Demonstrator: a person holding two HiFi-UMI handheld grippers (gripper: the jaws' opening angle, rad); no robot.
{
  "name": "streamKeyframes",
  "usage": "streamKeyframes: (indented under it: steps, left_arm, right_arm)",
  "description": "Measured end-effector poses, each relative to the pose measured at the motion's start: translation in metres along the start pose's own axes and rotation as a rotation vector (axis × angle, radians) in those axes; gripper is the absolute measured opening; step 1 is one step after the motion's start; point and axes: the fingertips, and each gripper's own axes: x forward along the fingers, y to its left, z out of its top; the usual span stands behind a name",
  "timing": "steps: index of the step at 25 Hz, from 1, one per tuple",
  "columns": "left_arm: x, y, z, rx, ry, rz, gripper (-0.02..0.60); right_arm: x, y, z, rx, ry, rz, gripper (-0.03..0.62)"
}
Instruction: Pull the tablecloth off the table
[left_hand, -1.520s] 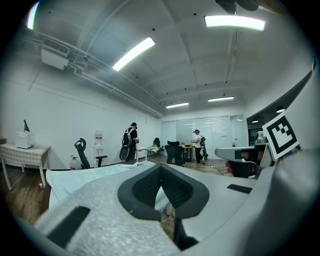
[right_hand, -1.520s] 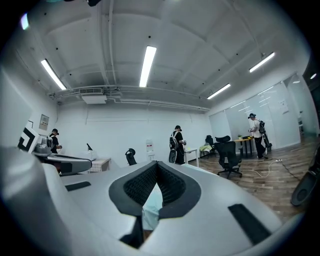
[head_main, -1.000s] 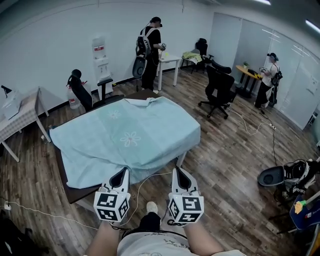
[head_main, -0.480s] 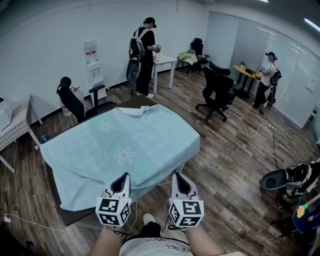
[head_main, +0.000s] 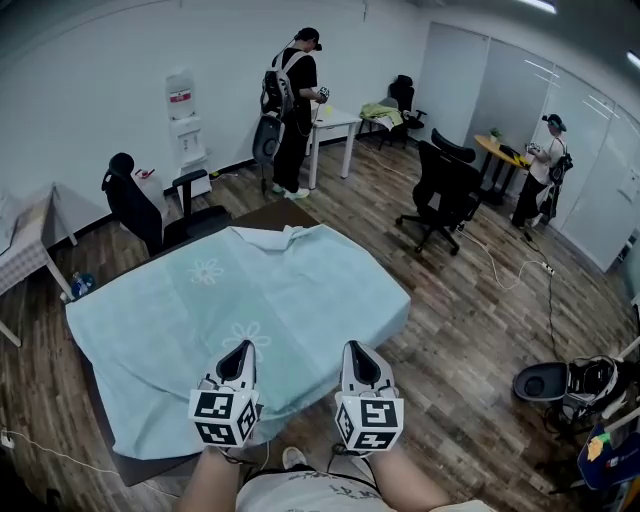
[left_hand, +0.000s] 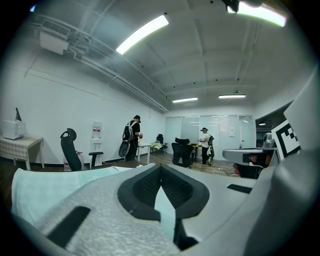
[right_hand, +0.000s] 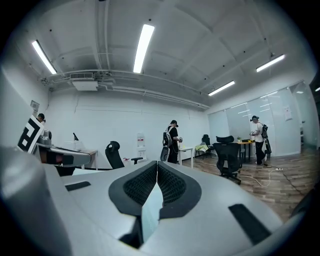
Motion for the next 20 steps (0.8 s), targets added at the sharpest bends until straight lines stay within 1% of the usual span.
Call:
streamKeyframes:
  steps: [8,15,20]
  left_arm:
    - [0.068,0.047,0.003,-0.037,0.000,0.006,0.011]
    - [0.088,0.084,-0.018,-0.071,0.053,0.047,0.011]
    - [0.095,0.112,-0.032,-0.084,0.090,0.107,0.011]
  right_arm:
    - [0.079,-0.009,-0.001,-0.019,0.018,-0.006,0.014]
    - [0.119,-0.014,-0.021,-0.012,0.067,0.012,0.015]
    - [0.143,-0.036,-0.038,-0.007,0.105,-0.017,0.015]
